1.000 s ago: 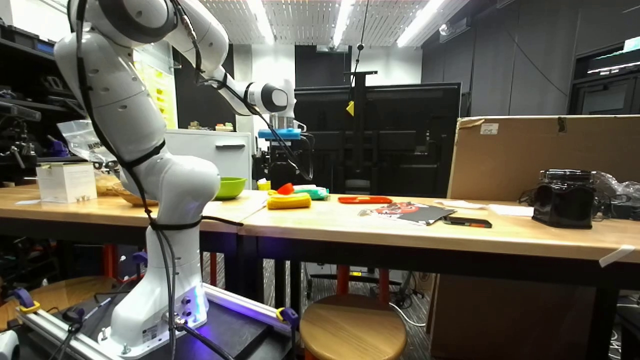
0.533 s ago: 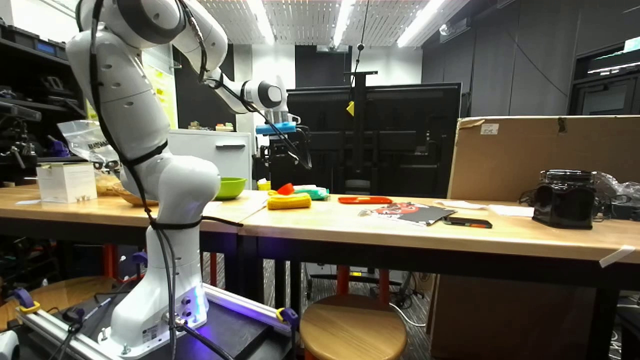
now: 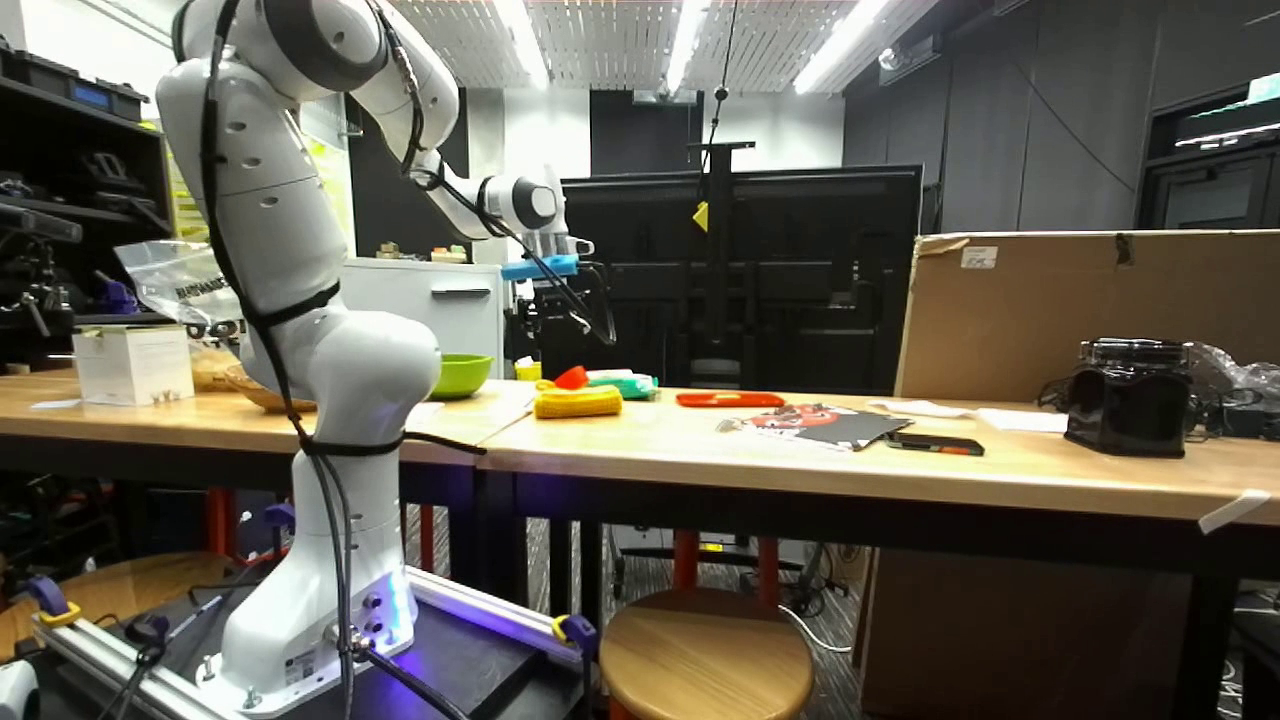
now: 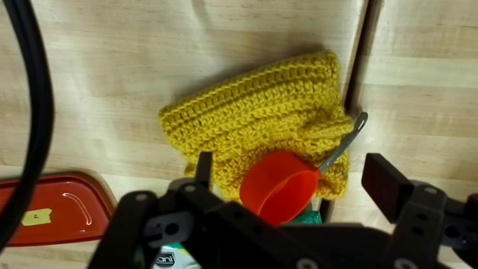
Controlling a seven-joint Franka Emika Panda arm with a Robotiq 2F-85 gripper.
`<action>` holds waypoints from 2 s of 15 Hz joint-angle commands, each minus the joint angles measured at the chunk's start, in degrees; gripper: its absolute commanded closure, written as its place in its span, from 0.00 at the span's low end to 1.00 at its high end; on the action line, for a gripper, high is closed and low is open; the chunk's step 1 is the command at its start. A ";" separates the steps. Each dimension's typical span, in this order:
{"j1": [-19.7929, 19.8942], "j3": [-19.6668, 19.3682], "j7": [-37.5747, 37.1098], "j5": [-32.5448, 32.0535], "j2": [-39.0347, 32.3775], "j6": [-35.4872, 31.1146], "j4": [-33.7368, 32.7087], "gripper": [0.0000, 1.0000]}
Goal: Remove the orange pot from the yellow cloth and put it on the table
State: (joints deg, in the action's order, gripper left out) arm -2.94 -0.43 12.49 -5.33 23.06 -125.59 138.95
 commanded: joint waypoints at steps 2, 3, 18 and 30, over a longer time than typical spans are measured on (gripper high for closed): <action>0.04 2.53 -4.61 -1.29 -3.27 -2.91 -2.05 0.00; 0.06 2.97 -5.24 -1.55 -3.87 -3.64 -2.34 0.00; 2.05 5.04 -18.06 -11.14 -10.63 -5.77 -3.57 0.00; 2.23 5.41 -24.94 -17.15 -14.00 -6.08 -6.65 0.00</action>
State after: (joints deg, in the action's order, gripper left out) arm -1.54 4.44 -10.00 -20.23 10.25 -131.46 134.01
